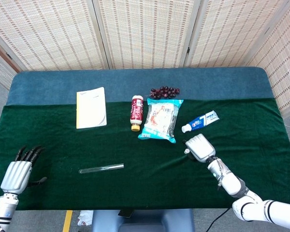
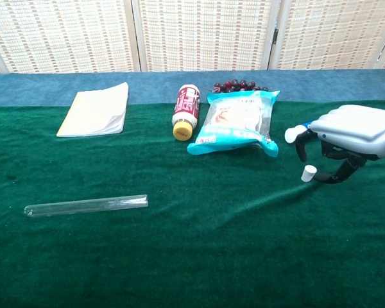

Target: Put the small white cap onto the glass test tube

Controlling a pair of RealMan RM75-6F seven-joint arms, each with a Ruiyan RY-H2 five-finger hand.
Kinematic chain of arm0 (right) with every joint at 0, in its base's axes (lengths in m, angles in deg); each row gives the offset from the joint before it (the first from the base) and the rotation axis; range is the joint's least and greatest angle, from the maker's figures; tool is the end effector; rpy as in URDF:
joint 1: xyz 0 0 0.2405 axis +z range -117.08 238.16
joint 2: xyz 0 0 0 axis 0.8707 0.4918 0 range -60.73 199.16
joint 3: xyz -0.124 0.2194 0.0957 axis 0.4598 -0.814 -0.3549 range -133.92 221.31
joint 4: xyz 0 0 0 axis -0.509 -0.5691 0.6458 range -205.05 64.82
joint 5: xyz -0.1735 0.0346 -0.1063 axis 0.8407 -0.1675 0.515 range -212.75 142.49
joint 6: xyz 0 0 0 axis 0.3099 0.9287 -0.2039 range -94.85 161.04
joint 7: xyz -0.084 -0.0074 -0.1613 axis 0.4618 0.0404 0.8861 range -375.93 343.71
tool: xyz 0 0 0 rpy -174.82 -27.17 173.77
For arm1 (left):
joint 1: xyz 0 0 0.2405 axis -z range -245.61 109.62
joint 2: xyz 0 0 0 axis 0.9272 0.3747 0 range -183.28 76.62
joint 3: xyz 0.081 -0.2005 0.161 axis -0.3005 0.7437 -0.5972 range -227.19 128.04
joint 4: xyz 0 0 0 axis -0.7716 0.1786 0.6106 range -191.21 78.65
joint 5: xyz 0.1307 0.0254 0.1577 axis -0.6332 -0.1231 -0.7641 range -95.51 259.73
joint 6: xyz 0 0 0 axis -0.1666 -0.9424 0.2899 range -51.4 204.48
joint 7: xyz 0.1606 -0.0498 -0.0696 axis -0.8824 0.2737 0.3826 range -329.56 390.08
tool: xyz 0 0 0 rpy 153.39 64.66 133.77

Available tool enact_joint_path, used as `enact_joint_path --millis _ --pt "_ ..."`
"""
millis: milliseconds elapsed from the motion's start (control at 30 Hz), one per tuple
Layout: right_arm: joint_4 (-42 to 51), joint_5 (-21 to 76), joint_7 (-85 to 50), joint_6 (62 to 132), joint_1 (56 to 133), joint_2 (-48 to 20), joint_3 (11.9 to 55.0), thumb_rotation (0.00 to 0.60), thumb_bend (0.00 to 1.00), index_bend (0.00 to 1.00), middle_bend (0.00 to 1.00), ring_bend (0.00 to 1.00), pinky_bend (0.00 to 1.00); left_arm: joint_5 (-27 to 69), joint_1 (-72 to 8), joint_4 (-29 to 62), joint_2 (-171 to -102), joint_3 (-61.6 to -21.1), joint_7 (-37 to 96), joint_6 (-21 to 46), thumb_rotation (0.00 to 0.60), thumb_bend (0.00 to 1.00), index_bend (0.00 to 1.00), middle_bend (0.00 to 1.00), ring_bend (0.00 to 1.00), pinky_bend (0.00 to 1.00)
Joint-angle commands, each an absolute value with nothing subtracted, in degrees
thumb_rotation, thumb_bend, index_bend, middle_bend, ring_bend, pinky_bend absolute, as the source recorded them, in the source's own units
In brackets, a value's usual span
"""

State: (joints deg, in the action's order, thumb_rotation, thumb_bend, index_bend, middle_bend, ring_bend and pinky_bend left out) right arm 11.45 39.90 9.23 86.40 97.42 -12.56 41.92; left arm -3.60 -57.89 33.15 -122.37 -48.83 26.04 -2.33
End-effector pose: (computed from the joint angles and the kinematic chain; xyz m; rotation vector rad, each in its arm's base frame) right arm -0.2238 -0.3559 -0.0076 2.0455 -0.6380 0.6156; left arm -0.3147 0.2401 0.1193 -1.5345 -0.9193 -0.8507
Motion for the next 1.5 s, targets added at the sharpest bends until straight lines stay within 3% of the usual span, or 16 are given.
enact_joint_path --millis 33,867,1000,1200,1367,1500 --pt "10.84 39.65 9.17 85.9 97.59 -13.0 41.86 0.516 0.42 0.44 1.0 1.0 1.0 -3.42 -57.96 33.2 -122.37 -48.81 25.97 -2.33 0.6 0.15 0.16 0.15 0.2 0.0" --pt "11.36 37.72 11.48 84.78 98.02 -13.39 41.65 0.527 0.45 0.47 1.0 1.0 1.0 -2.74 -58.24 32.59 -122.54 -48.86 26.43 -2.07 0.6 0.15 0.15 0.15 0.2 0.0" --pt "11.34 37.58 11.54 84.86 98.07 -13.54 41.54 0.541 0.47 0.52 1.0 1.0 1.0 -2.82 -58.21 32.35 -122.73 -48.8 26.6 -2.13 0.6 0.15 0.15 0.15 0.2 0.0" --pt "13.45 37.6 11.2 85.69 97.98 -11.79 40.98 0.569 0.53 0.67 1.0 1.0 1.0 -3.19 -57.32 32.25 -122.52 -48.46 27.22 -1.26 0.6 0.15 0.17 0.16 0.21 0.0" --pt "20.36 37.99 9.29 87.37 97.38 -6.17 39.91 0.584 0.56 0.75 1.0 1.0 1.0 -4.9 -54.43 31.51 -122.21 -47.87 28.13 1.45 0.6 0.15 0.22 0.24 0.28 0.02" --pt "25.95 38.71 8.69 88.57 96.73 -0.98 39.69 0.585 0.57 0.78 1.0 1.0 1.0 -5.59 -51.38 30.22 -122.99 -47.26 28.14 4.88 0.6 0.17 0.3 0.37 0.4 0.16"
